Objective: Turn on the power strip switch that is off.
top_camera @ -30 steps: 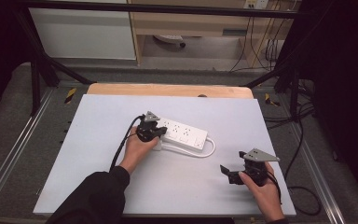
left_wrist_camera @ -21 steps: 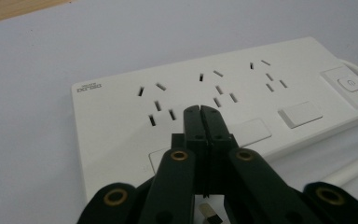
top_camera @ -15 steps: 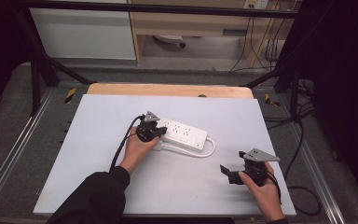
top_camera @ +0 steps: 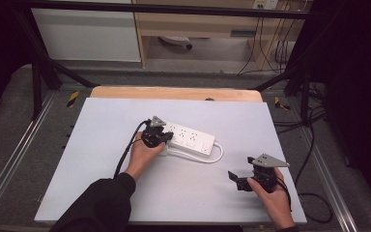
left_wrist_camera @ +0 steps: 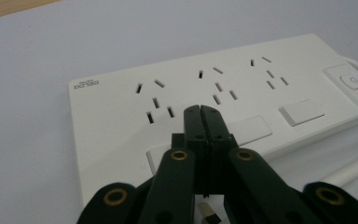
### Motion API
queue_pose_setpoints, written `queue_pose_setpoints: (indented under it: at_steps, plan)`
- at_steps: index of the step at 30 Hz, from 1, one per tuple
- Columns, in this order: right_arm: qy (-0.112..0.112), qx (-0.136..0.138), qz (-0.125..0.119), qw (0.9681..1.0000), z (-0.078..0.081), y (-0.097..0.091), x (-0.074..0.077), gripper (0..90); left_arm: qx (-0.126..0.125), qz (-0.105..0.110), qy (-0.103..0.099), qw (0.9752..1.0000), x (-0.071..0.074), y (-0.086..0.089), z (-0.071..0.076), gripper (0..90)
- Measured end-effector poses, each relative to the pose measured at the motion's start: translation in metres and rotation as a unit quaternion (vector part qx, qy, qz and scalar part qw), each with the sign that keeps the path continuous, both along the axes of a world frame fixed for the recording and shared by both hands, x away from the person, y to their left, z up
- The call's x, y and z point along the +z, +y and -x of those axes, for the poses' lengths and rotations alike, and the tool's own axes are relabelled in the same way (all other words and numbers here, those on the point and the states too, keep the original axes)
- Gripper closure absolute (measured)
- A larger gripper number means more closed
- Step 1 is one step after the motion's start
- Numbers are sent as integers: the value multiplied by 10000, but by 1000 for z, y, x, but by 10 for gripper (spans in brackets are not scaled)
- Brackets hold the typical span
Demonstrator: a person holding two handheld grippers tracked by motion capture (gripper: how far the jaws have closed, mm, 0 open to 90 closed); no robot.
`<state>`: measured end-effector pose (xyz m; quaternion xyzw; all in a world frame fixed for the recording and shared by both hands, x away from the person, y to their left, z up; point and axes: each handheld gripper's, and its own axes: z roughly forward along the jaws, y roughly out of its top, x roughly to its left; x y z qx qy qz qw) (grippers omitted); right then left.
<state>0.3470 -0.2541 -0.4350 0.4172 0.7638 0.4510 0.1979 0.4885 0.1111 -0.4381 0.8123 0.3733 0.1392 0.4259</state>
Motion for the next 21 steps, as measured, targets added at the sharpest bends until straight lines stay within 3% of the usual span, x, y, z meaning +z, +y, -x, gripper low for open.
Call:
queue_pose_setpoints:
  at_steps: [3,10,21]
  plan:
    - [1,-2,-16,10000,0,0,0,37,-10,114,82,9999,-1,-1,0,900]
    - [-7,-1,-14,10000,0,0,1,37,-115,119,-38,9999,1,-8,3,900]
    - [-9,3,-11,10000,0,0,1,37,19,256,-138,9996,8,0,2,851]
